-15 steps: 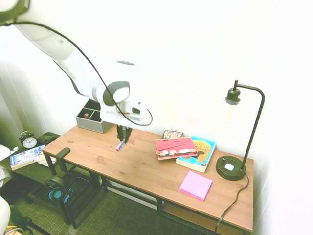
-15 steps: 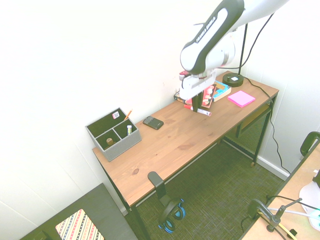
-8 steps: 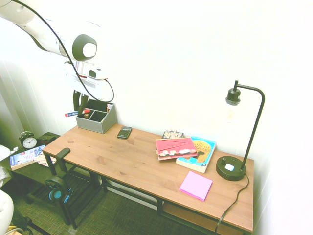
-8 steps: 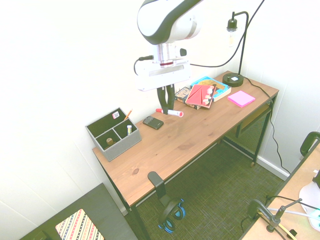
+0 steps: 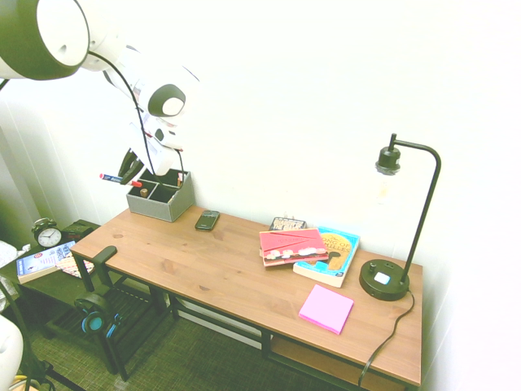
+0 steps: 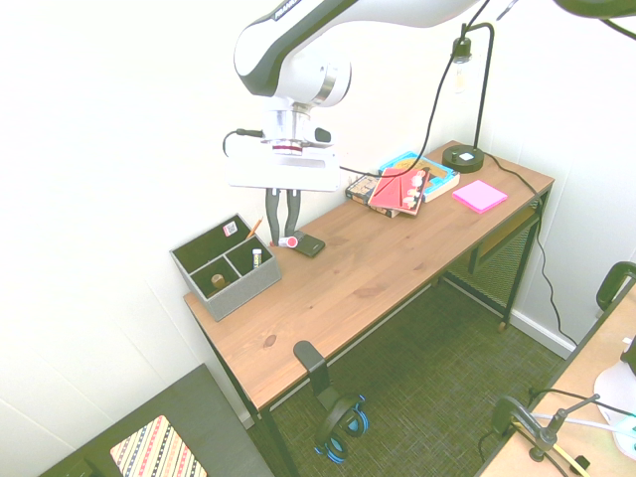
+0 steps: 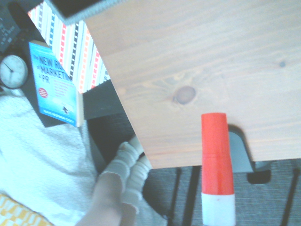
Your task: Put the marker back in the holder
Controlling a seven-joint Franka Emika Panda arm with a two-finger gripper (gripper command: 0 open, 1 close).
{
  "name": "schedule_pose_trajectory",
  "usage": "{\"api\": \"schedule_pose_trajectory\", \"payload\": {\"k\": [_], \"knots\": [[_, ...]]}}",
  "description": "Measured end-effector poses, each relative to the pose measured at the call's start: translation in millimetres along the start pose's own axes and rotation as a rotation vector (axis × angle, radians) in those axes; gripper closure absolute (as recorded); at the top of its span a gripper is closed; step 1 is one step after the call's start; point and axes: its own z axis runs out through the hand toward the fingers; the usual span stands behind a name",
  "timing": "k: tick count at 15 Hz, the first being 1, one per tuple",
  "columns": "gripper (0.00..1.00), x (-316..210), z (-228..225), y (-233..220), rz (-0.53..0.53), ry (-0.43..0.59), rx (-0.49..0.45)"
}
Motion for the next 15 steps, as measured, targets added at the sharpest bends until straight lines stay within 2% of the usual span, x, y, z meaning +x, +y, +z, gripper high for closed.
{"api": "schedule_pose_trajectory", "payload": {"k": [3, 5, 7, 15], "knots": [[1.0, 14.0, 1.1, -16.9, 0.052, -0.001, 0.079], [1.0, 24.3, 11.8, -24.2, 0.143, 0.008, 0.103], [1.0, 26.8, 17.4, -35.5, 0.19, -0.022, 0.131], [1.0, 51.4, 36.7, -69.8, 0.283, -0.08, 0.154]]}}
